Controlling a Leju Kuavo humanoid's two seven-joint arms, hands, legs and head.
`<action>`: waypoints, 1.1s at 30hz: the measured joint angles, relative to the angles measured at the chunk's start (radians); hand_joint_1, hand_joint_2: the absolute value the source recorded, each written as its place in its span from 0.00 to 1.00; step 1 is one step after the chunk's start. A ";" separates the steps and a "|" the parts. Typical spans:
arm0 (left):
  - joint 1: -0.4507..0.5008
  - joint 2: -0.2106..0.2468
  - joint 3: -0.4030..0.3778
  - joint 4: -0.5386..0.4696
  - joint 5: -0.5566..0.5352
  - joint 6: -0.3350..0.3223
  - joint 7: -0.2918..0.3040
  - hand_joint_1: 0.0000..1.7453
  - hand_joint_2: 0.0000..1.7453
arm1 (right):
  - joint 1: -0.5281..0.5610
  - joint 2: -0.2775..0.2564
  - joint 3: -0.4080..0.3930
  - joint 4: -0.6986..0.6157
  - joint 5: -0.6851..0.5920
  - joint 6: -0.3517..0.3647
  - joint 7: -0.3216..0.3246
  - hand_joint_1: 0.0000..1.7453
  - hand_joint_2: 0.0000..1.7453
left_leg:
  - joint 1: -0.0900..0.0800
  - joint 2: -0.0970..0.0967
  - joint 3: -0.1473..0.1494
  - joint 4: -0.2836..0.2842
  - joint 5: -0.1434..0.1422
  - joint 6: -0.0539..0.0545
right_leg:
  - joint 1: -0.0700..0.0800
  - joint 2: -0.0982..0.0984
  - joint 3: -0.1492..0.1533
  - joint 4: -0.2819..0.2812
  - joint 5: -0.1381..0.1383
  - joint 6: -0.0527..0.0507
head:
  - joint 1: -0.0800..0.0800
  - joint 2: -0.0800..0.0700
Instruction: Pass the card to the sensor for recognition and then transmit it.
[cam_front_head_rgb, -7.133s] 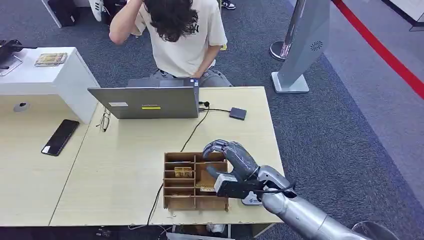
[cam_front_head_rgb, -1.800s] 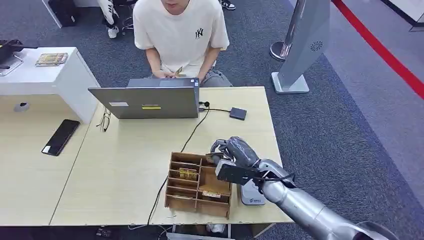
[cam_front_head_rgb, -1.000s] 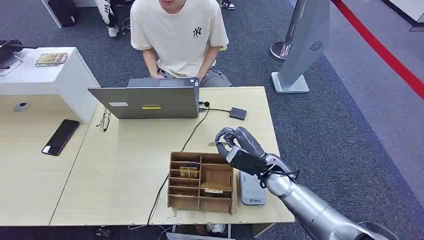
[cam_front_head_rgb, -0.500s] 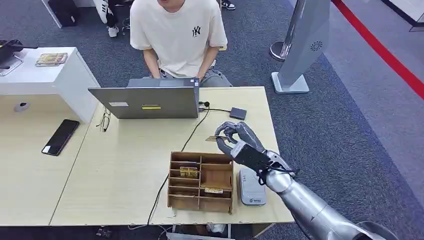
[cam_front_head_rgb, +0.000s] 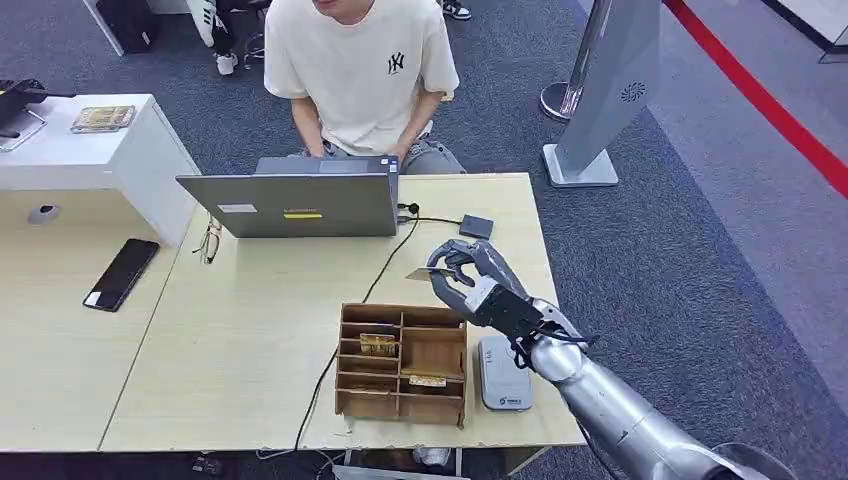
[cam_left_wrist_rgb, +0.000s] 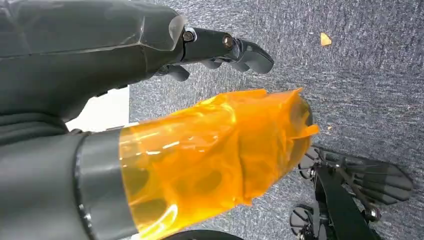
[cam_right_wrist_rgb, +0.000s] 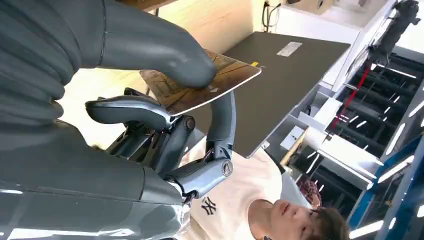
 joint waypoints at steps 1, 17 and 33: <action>0.000 0.000 0.000 0.000 0.000 0.000 0.000 0.00 0.00 | 0.000 0.000 -0.001 0.000 0.000 0.000 0.000 1.00 1.00 | 0.000 0.000 0.000 0.000 0.000 0.000 | 0.000 0.000 0.000 0.000 0.000 0.000 | 0.000 0.000; 0.000 0.000 0.000 0.000 -0.015 -0.005 0.000 0.00 0.00 | -0.057 0.024 -0.002 0.009 0.000 0.024 -0.023 1.00 1.00 | 0.000 0.000 0.000 0.000 0.000 0.000 | 0.000 0.000 0.000 0.000 0.000 0.000 | 0.000 0.000; -0.004 0.001 -0.002 0.000 -0.048 -0.010 -0.006 0.00 0.00 | -0.245 0.118 0.018 0.135 0.024 0.043 -0.049 1.00 1.00 | 0.000 0.000 0.000 0.000 0.002 0.001 | 0.000 0.000 0.000 0.000 0.001 -0.001 | 0.000 0.000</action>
